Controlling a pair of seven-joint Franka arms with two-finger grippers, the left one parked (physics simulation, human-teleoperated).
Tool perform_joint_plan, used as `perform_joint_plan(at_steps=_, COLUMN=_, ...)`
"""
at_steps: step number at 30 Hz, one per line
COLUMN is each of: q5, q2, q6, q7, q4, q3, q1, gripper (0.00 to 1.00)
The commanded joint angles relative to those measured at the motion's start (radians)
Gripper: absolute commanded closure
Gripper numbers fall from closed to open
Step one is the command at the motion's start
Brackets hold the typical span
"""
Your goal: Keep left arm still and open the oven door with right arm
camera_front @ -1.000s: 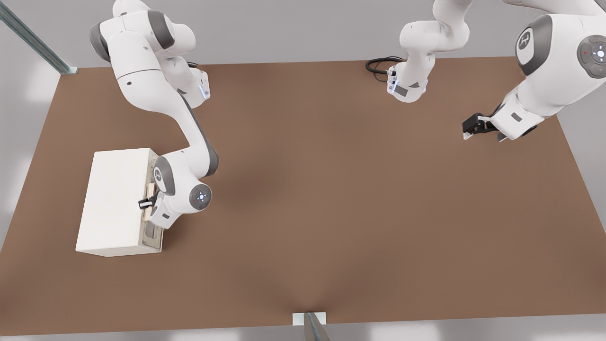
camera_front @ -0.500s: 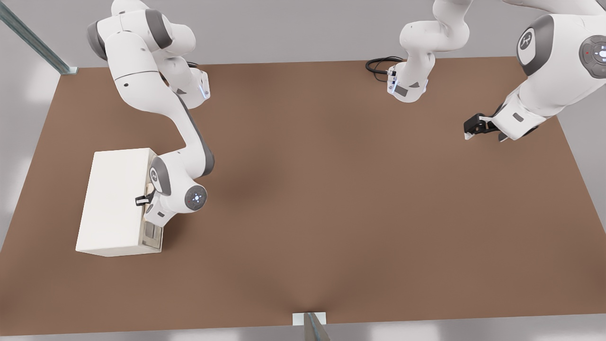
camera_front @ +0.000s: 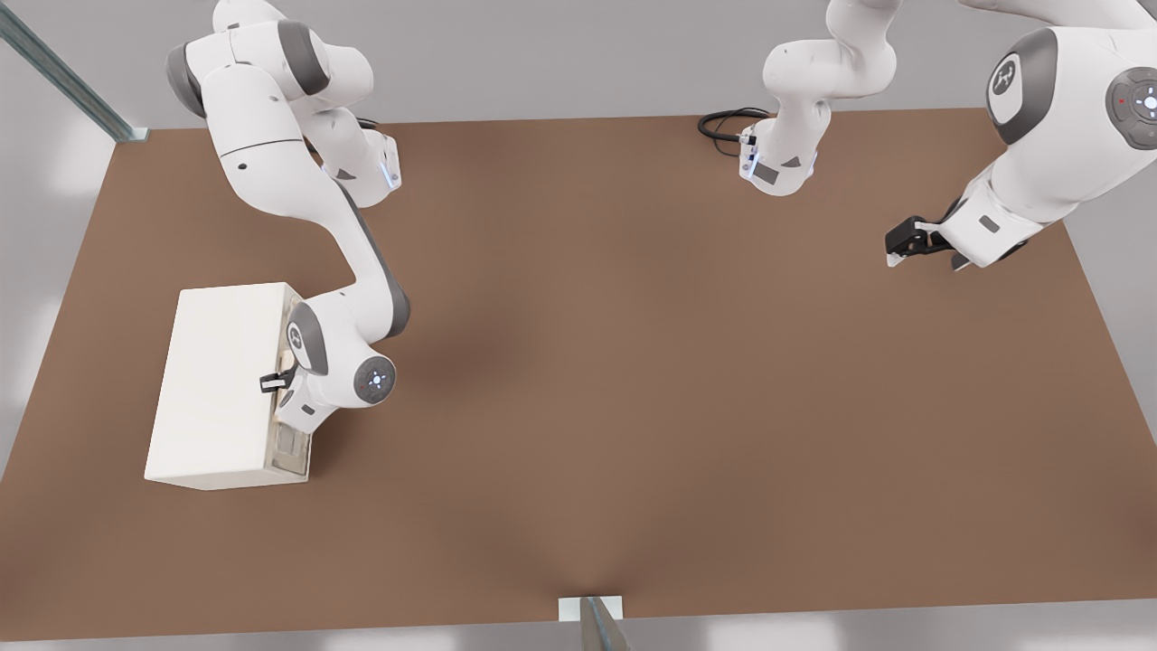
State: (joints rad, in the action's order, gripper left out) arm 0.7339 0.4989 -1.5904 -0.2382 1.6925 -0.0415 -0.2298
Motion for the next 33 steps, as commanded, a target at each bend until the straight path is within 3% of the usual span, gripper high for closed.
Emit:
perform_joint_plan(at_steps=1, q5=-0.001, q2=-0.002, q6=0.0, q7=-0.019, q4=-0.001, q3=0.0, q1=0.0, gripper=0.79)
perform_joint_plan(at_steps=8, q5=-0.047, q2=0.003, q6=0.013, q7=-0.023, q4=-0.04, q3=-0.008, q1=-0.042, gripper=0.79)
perform_joint_plan(at_steps=12, q5=-0.183, q2=0.07, q6=0.162, q7=0.002, q4=-0.297, q3=-0.008, q1=-0.091, gripper=0.79)
perform_joint_plan(at_steps=13, q5=-0.298, q2=0.066, q6=0.175, q7=0.049, q4=-0.352, q3=0.002, q1=-0.054, gripper=0.34)
perform_joint_plan(at_steps=14, q5=-0.422, q2=0.061, q6=0.175, q7=0.163, q4=-0.399, q3=0.0, q1=0.035, gripper=0.0)
perform_joint_plan(at_steps=15, q5=-0.597, q2=0.056, q6=0.167, q7=0.237, q4=-0.43, q3=-0.003, q1=0.157, gripper=0.0)
perform_joint_plan(at_steps=17, q5=-0.732, q2=-0.006, q6=0.162, q7=0.243, q4=-0.438, q3=0.0, q1=0.237, gripper=0.0)
perform_joint_plan(at_steps=21, q5=-0.725, q2=-0.273, q6=0.19, q7=0.309, q4=-0.281, q3=0.005, q1=0.273, gripper=0.0)
perform_joint_plan(at_steps=33, q5=-0.728, q2=-0.332, q6=0.173, q7=0.338, q4=-0.231, q3=0.009, q1=0.276, gripper=0.0)
